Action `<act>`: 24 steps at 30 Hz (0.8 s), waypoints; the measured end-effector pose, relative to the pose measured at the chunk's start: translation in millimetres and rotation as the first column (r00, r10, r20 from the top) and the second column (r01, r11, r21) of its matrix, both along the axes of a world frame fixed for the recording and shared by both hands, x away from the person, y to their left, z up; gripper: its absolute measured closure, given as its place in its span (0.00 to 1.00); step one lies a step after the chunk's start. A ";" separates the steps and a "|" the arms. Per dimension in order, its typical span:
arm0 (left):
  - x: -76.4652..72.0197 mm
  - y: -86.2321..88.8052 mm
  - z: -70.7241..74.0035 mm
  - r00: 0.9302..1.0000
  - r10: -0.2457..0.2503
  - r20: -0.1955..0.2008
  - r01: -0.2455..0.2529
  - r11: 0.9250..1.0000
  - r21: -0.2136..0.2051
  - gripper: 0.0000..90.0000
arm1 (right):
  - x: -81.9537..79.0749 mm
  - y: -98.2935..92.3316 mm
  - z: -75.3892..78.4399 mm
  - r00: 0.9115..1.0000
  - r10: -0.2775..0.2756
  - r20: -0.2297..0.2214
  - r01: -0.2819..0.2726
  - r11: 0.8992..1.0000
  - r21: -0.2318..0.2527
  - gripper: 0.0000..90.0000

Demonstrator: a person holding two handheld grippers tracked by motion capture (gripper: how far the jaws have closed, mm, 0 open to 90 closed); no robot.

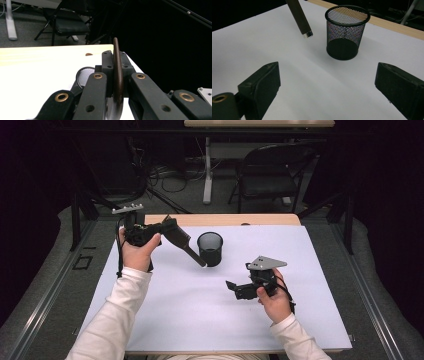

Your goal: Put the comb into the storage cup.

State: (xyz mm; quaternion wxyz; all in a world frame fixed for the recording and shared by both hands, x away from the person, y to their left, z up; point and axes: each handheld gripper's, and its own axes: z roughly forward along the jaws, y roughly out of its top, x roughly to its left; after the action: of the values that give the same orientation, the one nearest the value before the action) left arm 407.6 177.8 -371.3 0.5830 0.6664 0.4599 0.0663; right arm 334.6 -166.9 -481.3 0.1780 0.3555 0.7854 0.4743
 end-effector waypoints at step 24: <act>18.2 -9.1 32.7 0.999 0.039 0.026 -0.039 0.999 0.038 0.97 | -0.3 2.6 3.0 1.000 0.011 0.022 -0.011 1.000 -0.021 0.01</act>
State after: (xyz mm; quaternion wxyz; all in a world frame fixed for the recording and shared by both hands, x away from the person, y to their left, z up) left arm 425.8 168.7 -338.6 0.5745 0.6675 0.4641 0.0947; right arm 334.2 -164.3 -478.3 0.1877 0.3441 0.7902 0.4711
